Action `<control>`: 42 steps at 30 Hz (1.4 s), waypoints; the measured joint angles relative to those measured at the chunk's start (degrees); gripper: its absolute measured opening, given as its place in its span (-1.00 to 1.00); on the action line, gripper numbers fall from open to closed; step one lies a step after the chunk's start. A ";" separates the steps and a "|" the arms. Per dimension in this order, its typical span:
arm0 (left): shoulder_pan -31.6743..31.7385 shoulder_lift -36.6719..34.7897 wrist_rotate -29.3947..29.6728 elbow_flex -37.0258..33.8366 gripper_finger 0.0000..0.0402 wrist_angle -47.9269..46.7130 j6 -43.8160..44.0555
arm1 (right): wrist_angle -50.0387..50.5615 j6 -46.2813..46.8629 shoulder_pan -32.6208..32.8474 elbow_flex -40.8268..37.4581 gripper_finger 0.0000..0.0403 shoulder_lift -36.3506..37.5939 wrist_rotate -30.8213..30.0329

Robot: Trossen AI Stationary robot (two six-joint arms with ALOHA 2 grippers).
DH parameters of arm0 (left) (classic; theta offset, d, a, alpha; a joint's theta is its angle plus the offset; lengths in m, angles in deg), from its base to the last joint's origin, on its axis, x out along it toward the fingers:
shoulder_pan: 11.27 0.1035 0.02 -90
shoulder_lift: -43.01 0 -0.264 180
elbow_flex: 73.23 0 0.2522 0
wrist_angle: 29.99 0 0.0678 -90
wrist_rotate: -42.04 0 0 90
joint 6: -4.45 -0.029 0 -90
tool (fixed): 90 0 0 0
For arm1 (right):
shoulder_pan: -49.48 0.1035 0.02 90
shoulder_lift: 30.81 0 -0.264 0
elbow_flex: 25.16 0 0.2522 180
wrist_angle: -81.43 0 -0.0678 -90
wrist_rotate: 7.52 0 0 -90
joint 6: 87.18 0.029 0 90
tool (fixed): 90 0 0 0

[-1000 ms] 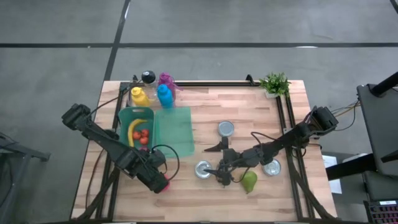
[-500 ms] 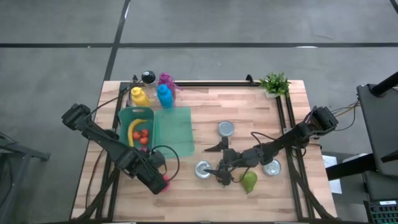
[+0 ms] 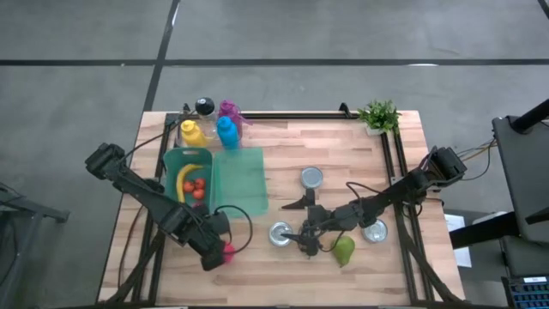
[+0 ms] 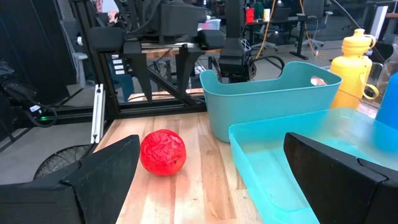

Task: Pick & Place Food Item
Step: Put the red apple into the green bin

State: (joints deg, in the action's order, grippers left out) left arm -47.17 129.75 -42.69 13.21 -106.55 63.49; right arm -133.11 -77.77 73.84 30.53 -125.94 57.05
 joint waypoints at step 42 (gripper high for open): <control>0.02 0.04 12.33 0.00 0.21 2.44 -35.88 | 0.00 0.00 0.00 0.00 0.97 0.00 0.00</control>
State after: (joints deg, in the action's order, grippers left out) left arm -47.15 129.80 -30.36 13.21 -104.11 27.60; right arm -133.11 -77.77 73.84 30.53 -125.94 57.05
